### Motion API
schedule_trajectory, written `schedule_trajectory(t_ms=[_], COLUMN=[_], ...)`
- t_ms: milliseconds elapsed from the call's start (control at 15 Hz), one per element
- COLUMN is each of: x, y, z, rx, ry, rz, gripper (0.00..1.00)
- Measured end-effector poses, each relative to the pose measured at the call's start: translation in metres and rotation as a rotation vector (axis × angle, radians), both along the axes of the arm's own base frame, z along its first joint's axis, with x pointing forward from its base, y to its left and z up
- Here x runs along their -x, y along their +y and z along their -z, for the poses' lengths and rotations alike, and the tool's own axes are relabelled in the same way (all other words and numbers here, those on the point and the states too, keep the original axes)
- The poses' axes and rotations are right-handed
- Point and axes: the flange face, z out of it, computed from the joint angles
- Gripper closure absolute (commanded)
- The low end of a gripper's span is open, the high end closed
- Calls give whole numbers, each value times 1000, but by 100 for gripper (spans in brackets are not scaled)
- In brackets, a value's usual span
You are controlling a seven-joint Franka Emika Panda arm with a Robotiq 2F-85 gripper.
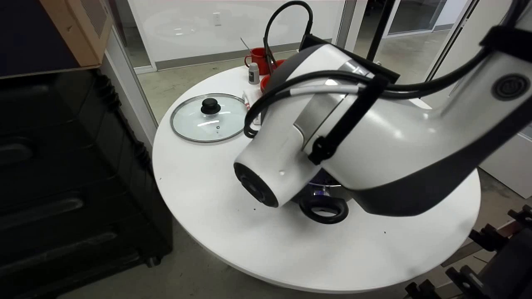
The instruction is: Use the black ladle to stir the contents in the black pot
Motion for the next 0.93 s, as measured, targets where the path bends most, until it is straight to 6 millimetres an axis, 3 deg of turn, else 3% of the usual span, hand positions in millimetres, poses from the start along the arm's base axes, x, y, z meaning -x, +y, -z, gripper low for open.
schedule_trajectory(t_ms=[333,933], x=[-27,-56], y=[-13,-34], z=[-27,-123], rx=[1,-53], ry=[-31,-111], rz=[105,213], gripper=[92,92])
